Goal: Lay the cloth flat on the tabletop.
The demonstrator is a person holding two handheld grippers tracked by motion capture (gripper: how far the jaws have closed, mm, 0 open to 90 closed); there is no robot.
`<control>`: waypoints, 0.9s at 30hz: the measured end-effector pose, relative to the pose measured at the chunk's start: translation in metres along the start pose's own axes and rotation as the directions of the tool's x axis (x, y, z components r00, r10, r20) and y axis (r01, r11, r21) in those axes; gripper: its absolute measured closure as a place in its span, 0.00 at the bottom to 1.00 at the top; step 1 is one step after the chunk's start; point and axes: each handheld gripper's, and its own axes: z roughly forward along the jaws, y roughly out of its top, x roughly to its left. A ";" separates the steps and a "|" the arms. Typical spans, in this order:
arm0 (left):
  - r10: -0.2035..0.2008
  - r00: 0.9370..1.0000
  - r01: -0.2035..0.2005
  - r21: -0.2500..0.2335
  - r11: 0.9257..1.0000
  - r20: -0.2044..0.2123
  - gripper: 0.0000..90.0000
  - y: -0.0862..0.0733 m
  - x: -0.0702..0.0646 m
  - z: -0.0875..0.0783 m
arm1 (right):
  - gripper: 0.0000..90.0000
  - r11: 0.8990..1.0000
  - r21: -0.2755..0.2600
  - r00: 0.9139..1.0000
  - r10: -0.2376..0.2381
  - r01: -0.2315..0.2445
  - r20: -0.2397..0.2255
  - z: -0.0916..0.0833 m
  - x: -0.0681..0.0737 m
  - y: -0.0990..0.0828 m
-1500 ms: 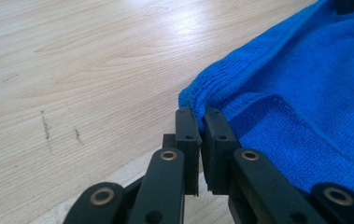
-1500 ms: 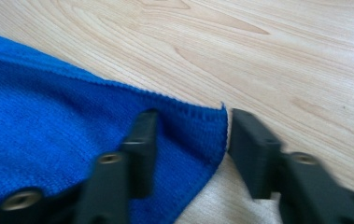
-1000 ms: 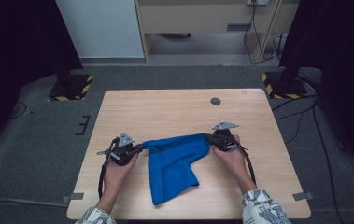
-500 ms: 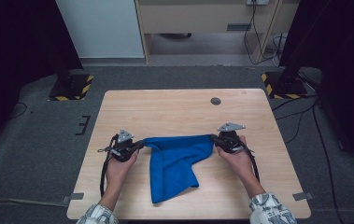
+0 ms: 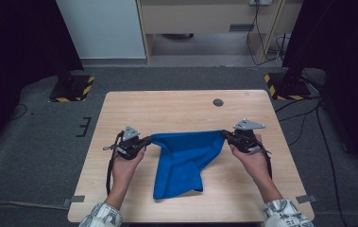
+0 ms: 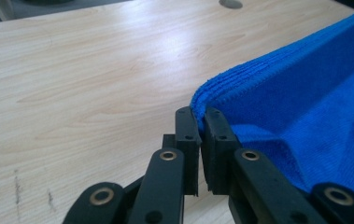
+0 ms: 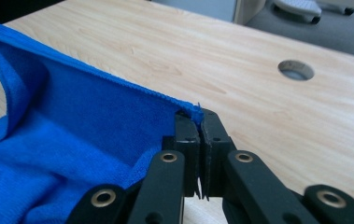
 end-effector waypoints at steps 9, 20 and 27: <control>0.000 1.000 0.000 -0.012 1.000 0.000 0.95 0.008 0.000 0.000 | 0.98 1.000 -0.024 1.000 -0.015 0.015 0.003 -0.012 -0.001 0.011; 0.009 1.000 -0.009 -0.015 1.000 -0.001 0.95 0.016 -0.002 0.000 | 0.98 0.999 -0.040 1.000 -0.026 0.027 0.014 -0.018 -0.001 0.022; 0.008 1.000 -0.008 -0.019 1.000 0.005 0.95 0.020 -0.002 0.001 | 0.98 0.998 -0.053 0.999 -0.035 0.036 0.019 -0.025 -0.002 0.028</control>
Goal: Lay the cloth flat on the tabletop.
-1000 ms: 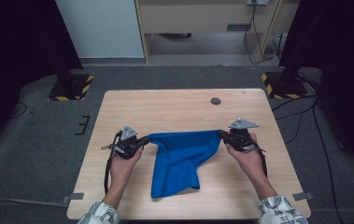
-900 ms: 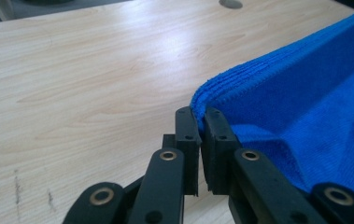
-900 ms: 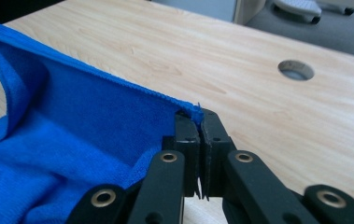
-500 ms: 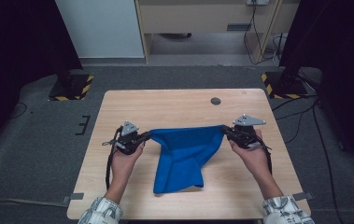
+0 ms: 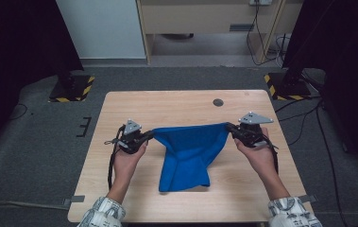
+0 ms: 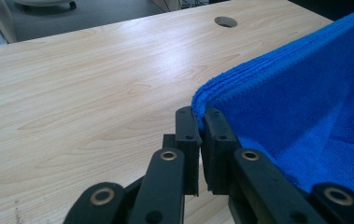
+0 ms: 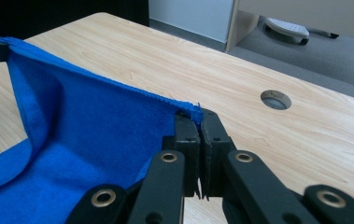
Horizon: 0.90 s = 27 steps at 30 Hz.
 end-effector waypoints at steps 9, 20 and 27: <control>-0.010 1.000 0.010 -0.001 1.000 0.008 0.94 -0.002 0.000 0.005 | 0.98 1.000 -0.005 1.000 -0.006 0.006 0.012 -0.004 -0.002 0.006; -0.019 1.000 0.019 -0.015 1.000 0.011 0.94 -0.003 0.001 0.003 | 0.98 1.000 -0.004 1.000 -0.009 0.009 0.026 -0.007 -0.006 0.009; -0.009 1.000 0.010 -0.021 1.000 0.019 0.96 0.000 -0.002 0.000 | 0.98 1.000 -0.021 1.000 -0.015 0.015 0.015 -0.014 -0.005 0.012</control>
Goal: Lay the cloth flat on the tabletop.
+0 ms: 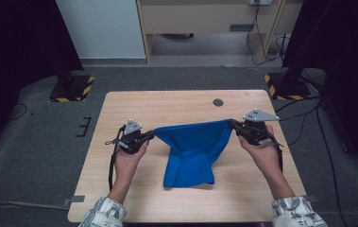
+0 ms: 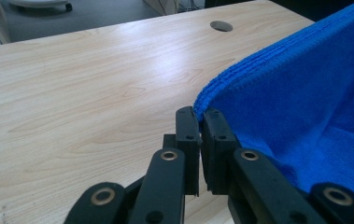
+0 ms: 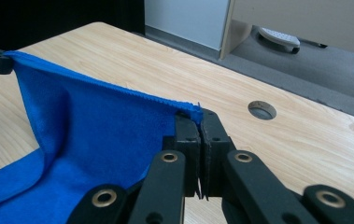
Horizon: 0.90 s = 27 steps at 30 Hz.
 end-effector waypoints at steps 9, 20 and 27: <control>0.032 0.999 -0.032 -0.032 0.999 0.006 0.96 0.012 -0.008 -0.017 | 0.98 1.000 -0.030 1.000 -0.008 0.008 -0.004 -0.017 0.002 0.005; 0.066 0.998 -0.065 -0.064 0.996 0.008 0.96 0.032 -0.016 -0.038 | 0.98 0.997 -0.070 1.000 -0.025 0.024 -0.011 -0.036 0.006 0.017; 0.076 0.997 -0.075 -0.075 0.994 0.004 0.96 0.040 -0.017 -0.044 | 0.98 0.995 -0.096 1.000 -0.026 0.026 -0.003 -0.044 0.010 0.022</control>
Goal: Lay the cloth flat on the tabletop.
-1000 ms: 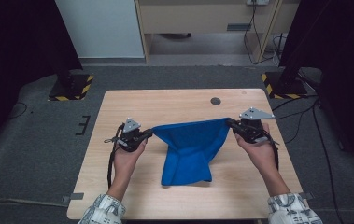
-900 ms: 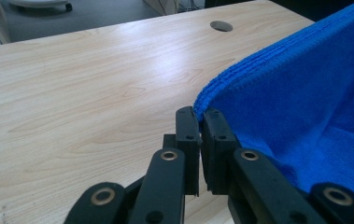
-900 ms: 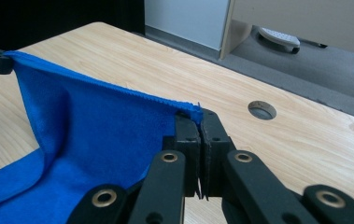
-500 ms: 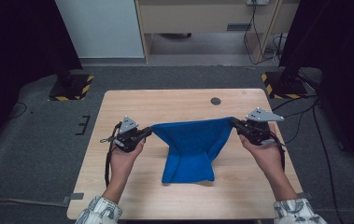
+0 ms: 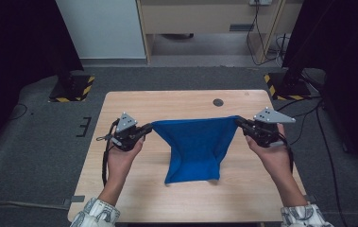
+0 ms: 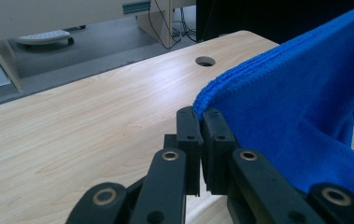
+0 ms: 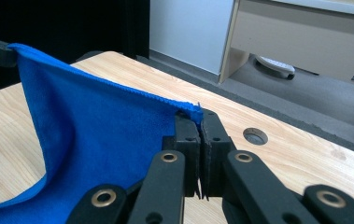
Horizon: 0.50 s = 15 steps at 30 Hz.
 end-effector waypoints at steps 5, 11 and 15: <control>-0.001 1.000 0.001 -0.003 1.000 -0.001 0.96 0.003 0.001 -0.001 | 0.98 1.000 -0.010 1.000 -0.012 0.012 -0.004 -0.004 0.002 0.005; -0.005 1.000 0.005 0.011 1.000 -0.021 0.96 0.004 0.012 0.005 | 0.98 1.000 -0.014 1.000 -0.014 0.014 -0.013 0.001 0.006 0.008; -0.022 0.999 0.022 0.019 1.000 -0.033 0.97 0.002 0.023 0.009 | 0.98 1.000 0.001 0.999 -0.024 0.024 -0.022 0.009 0.009 0.007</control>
